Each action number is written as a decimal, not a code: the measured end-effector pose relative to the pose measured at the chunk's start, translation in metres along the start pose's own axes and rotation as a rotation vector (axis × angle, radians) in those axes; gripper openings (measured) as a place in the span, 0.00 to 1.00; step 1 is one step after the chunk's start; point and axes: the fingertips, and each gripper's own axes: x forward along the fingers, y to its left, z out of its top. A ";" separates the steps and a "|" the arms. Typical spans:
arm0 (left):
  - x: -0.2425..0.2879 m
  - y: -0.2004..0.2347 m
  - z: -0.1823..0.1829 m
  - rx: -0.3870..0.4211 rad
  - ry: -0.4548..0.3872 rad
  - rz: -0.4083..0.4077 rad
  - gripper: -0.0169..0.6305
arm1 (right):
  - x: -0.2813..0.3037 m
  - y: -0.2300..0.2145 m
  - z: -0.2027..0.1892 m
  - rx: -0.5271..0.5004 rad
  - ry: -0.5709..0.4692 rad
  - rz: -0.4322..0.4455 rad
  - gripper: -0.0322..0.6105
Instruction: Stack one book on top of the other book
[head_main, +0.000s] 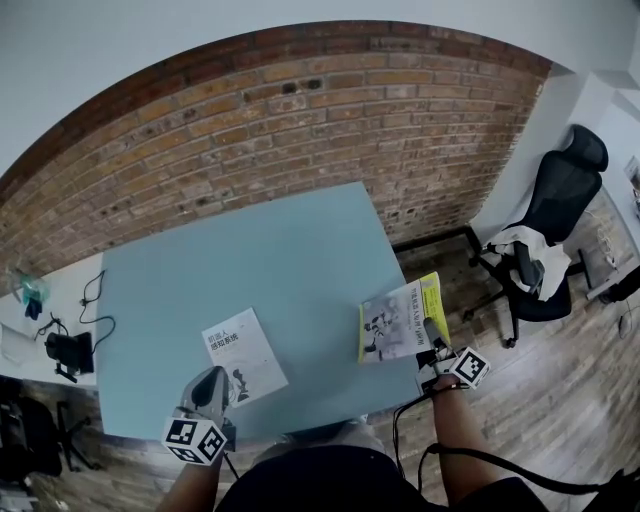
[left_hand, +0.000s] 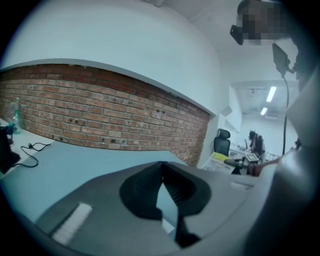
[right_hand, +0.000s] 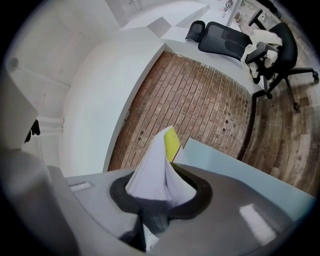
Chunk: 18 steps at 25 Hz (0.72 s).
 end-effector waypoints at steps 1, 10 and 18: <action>-0.002 0.003 0.000 -0.003 -0.002 0.004 0.03 | 0.002 0.002 0.000 -0.002 0.001 0.001 0.17; -0.018 0.024 -0.004 -0.040 -0.013 0.041 0.03 | 0.018 0.027 -0.004 0.010 0.002 0.053 0.17; -0.033 0.037 -0.004 -0.054 -0.042 0.071 0.03 | 0.034 0.049 -0.011 -0.009 0.017 0.109 0.17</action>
